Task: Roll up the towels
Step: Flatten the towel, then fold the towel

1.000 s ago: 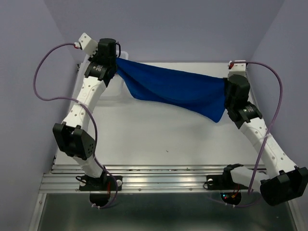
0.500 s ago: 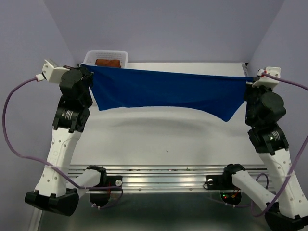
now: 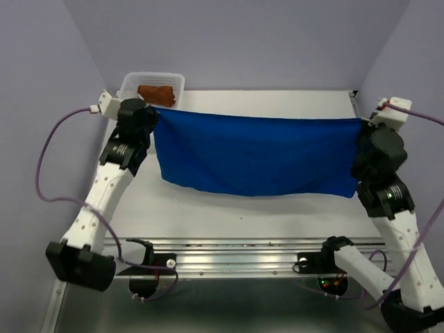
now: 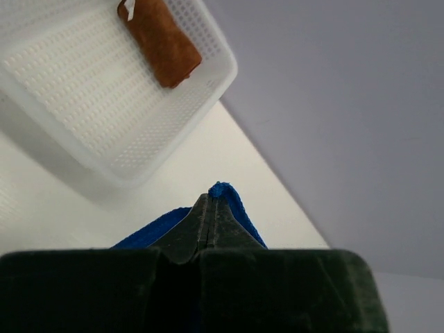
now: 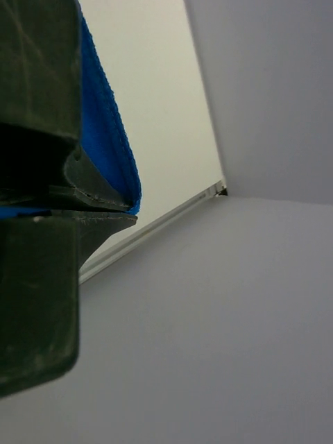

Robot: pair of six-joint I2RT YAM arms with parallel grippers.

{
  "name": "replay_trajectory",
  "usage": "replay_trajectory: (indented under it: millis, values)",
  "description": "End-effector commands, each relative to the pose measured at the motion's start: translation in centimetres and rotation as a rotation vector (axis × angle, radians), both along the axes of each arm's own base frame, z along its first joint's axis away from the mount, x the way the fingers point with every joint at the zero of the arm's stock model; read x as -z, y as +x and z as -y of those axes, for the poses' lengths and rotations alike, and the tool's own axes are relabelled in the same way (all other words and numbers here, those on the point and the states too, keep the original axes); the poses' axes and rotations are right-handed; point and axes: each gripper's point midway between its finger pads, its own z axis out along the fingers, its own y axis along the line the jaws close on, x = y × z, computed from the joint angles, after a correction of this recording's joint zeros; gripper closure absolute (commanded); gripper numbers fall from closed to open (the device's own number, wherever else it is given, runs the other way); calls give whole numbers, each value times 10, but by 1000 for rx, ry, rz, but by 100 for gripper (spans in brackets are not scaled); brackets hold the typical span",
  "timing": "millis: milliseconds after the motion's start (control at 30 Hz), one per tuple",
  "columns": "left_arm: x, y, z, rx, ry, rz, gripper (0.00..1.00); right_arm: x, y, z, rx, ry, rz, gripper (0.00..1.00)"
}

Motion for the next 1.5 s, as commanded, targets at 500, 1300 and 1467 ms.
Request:
replay_trajectory:
  millis: [500,1300,1467]
  values:
    - [169,286,115,182,139,-221,100,214,279,129,114,4,-429,99]
    - [169,282,111,326,288,-155,100,230,295,133,-119,-136,-480,99]
    - [164,269,108,334,295,-138,100,235,279,131,-129,-133,-485,99]
